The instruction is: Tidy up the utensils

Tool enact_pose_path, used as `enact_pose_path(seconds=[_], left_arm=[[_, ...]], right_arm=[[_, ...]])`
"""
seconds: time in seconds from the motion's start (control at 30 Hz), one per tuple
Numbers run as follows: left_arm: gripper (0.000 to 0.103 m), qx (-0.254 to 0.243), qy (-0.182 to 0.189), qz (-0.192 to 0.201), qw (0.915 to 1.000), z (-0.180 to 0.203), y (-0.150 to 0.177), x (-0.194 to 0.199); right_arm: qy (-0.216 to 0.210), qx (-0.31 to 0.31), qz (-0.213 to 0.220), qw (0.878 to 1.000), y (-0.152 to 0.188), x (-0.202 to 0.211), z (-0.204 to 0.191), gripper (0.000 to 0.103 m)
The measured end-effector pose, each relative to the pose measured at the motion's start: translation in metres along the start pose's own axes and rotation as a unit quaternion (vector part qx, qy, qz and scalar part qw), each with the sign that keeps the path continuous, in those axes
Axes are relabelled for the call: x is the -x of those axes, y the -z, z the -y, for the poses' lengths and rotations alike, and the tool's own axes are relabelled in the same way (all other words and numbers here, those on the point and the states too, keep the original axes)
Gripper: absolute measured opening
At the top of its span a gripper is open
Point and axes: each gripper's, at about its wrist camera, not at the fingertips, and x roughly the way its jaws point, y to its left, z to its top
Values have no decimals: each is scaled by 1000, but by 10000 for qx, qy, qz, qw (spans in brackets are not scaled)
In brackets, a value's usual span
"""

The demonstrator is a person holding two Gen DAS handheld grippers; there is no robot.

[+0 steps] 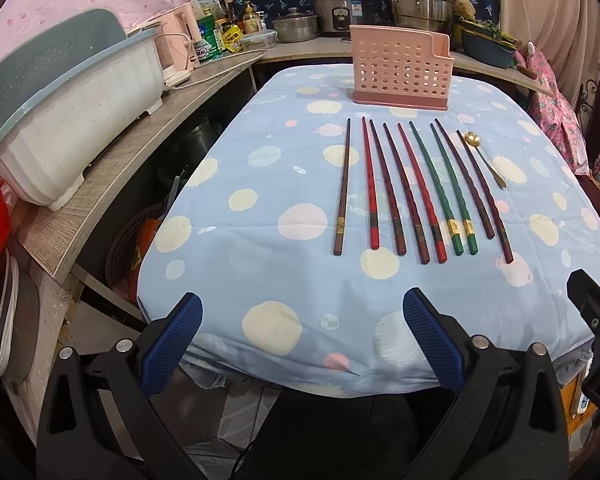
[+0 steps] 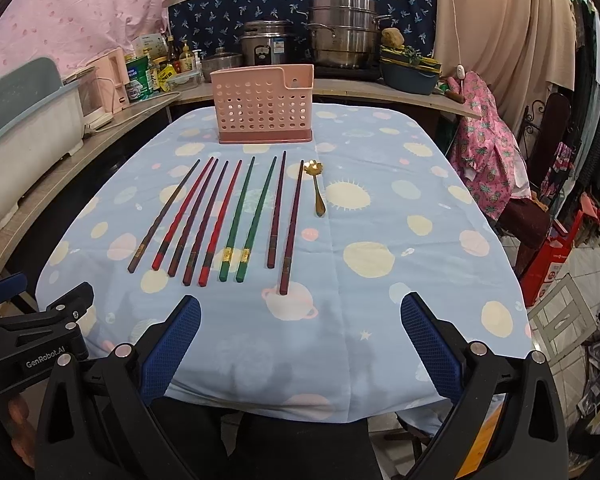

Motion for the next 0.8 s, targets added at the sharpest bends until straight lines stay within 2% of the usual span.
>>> enact_pose_path(seconds=[0.8], left_arm=[[96,-77,-76,60,9999,0,-1,5]], right_arm=[[-89,21,70,9999,-2,4,-4,96]])
